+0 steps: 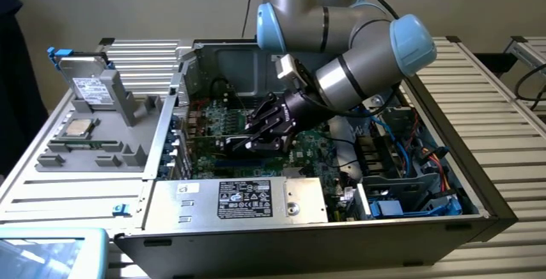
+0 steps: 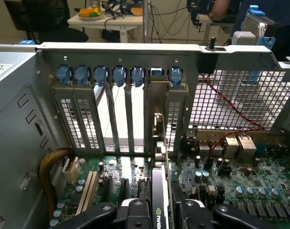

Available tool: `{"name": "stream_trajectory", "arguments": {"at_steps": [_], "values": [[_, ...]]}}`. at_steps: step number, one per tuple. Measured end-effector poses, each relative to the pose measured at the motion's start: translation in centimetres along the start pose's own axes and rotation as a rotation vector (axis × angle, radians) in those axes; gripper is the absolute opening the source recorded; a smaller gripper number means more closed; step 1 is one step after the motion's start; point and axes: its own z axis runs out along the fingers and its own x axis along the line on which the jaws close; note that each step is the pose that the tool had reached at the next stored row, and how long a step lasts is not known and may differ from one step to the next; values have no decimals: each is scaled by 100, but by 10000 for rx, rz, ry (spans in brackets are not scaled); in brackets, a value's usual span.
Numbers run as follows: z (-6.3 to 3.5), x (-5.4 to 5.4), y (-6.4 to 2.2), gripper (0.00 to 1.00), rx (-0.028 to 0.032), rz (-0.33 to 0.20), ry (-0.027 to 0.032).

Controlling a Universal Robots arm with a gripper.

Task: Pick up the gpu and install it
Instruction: 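Insert the gpu into the slot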

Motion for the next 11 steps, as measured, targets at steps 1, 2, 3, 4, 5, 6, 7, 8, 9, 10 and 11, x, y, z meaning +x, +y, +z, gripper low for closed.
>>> {"name": "stream_trajectory", "arguments": {"at_steps": [1, 2, 3, 4, 5, 6, 7, 8, 9, 10, 11], "values": [[1, 1, 1, 28, 0, 0, 1], [2, 1, 3, 28, 0, 0, 1], [5, 2, 5, 28, 0, 2, 2], [7, 2, 4, 28, 0, 0, 2], [8, 3, 2, 28, 1, -1, 1], [9, 4, 2, 28, 0, -1, 2], [10, 4, 3, 28, 0, 0, 2], [13, 5, 4, 28, 0, 1, 1], [14, 5, 5, 28, -1, 4, 2], [15, 5, 5, 28, 0, 4, 1], [16, 5, 4, 28, 0, 6, -5]]}}
